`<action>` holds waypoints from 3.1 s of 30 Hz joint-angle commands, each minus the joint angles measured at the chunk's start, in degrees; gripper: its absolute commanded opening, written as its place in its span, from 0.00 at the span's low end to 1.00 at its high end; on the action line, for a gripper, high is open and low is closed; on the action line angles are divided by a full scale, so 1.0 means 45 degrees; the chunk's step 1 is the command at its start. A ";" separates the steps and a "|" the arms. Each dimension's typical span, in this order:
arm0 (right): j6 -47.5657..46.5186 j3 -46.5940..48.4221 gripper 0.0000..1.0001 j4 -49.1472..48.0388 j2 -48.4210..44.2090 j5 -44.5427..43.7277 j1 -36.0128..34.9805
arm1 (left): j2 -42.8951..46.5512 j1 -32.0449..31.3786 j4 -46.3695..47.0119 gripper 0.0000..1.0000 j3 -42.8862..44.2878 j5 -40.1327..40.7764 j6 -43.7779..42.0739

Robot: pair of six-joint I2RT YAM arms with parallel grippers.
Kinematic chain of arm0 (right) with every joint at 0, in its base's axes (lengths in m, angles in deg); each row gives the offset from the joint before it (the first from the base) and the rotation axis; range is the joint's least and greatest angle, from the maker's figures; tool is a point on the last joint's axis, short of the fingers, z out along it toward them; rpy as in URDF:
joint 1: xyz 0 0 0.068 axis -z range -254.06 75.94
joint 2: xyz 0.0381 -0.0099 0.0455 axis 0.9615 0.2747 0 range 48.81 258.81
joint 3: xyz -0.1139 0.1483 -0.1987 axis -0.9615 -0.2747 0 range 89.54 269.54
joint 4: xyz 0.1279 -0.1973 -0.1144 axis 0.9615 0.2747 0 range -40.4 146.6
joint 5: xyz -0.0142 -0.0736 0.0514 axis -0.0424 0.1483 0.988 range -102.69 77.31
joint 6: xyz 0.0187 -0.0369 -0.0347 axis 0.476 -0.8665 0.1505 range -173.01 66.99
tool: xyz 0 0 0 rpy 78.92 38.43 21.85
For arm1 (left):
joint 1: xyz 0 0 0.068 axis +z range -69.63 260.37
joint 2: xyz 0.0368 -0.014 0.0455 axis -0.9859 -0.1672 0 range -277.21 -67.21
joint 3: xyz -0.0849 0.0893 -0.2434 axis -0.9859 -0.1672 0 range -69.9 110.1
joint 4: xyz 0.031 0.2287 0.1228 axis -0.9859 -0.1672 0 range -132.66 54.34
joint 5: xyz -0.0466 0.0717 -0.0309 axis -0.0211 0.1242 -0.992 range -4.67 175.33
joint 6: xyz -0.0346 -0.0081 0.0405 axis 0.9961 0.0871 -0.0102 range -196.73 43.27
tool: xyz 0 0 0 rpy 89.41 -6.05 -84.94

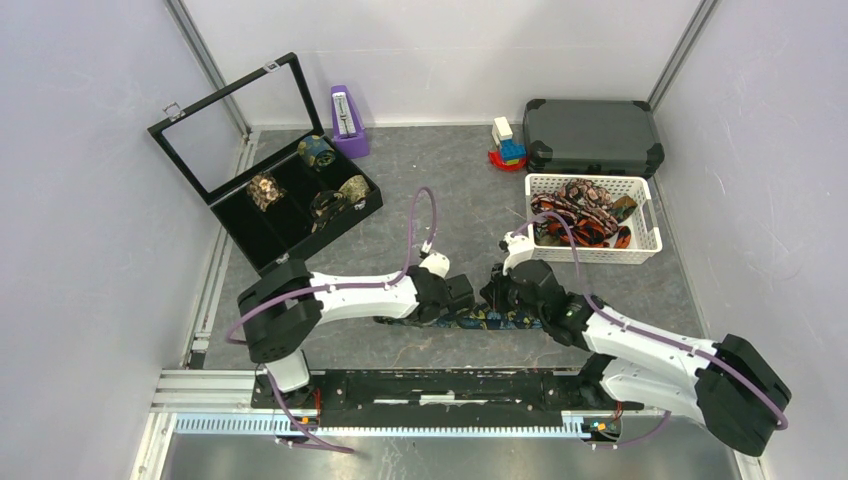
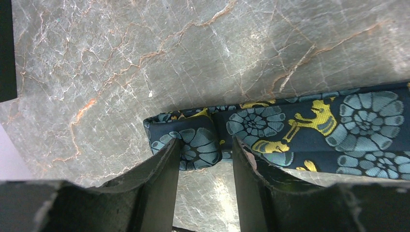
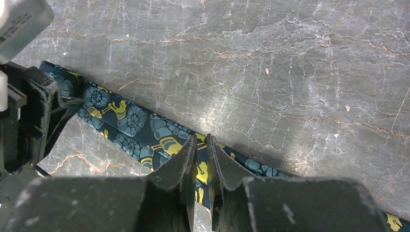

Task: Roll the ties
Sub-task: Roll the tie at the center of the board.

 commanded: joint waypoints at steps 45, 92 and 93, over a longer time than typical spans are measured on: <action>0.2328 0.5874 0.43 -0.3650 0.8156 0.1824 -0.3626 | 1.3076 0.5300 0.4054 0.85 -0.7498 -0.4694 0.0362; 0.2607 0.5020 0.32 -0.4247 0.9692 0.1065 -0.3705 | 1.3201 0.5320 0.5658 0.81 -0.8571 -0.5340 0.0078; 0.2604 0.5001 0.32 -0.4244 0.9730 0.1070 -0.3712 | 1.3229 0.5334 0.5737 0.81 -0.8616 -0.5325 0.0042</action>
